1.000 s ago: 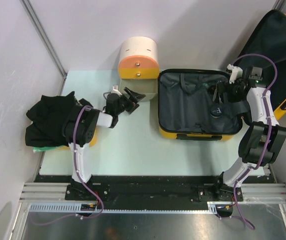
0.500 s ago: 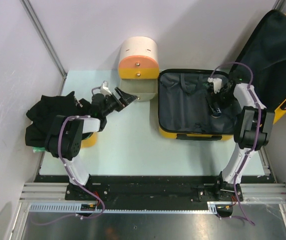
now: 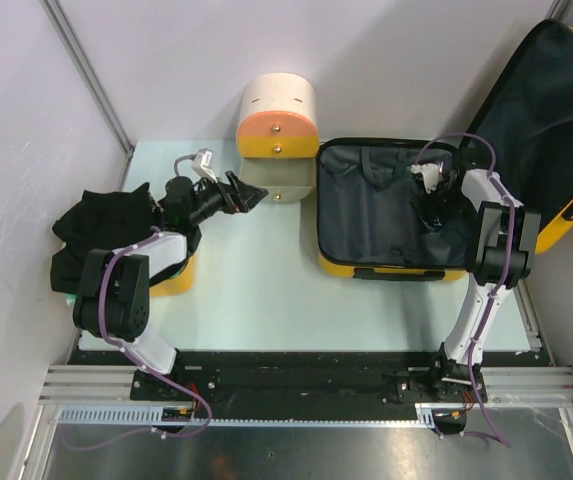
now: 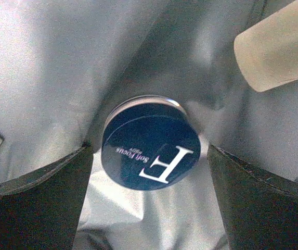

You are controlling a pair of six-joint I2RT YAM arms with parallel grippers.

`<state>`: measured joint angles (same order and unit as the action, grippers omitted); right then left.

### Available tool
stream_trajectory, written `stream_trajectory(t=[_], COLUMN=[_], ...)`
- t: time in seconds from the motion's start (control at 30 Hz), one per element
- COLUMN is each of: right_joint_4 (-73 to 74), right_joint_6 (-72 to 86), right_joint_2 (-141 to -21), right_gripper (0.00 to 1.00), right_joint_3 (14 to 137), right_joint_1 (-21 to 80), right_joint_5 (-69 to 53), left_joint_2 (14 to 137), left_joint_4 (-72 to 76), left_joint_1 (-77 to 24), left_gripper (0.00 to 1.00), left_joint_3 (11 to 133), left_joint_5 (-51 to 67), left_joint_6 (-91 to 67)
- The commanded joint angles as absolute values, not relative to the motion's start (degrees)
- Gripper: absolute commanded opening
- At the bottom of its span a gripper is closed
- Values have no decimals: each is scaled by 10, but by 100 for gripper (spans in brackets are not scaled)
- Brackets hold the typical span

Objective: Open, take out, and arrange the luggage

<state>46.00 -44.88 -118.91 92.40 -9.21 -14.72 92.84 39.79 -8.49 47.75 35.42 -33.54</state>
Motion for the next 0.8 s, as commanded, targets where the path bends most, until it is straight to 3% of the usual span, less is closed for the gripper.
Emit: stream_trajectory(t=[0.0, 0.17, 0.4, 0.77], right_joint_4=[416, 416, 423, 475], right_joint_6=[-457, -454, -440, -370], right_joint_2=[-1208, -1209, -1171, -1159], right_gripper=[95, 74, 38, 31], right_joint_3=[947, 954, 978, 1211], right_joint_1=[-98, -94, -65, 142], right_joint_5=[-134, -150, -180, -277], left_joint_2=[905, 912, 928, 942], left_joint_4=[367, 344, 280, 55], left_joint_1=[-84, -84, -63, -3], left_gripper=[99, 99, 98, 97], left_joint_3=[505, 533, 595, 734], left_joint_5=[368, 369, 374, 360], left_joint_6=[-277, -254, -214, -127])
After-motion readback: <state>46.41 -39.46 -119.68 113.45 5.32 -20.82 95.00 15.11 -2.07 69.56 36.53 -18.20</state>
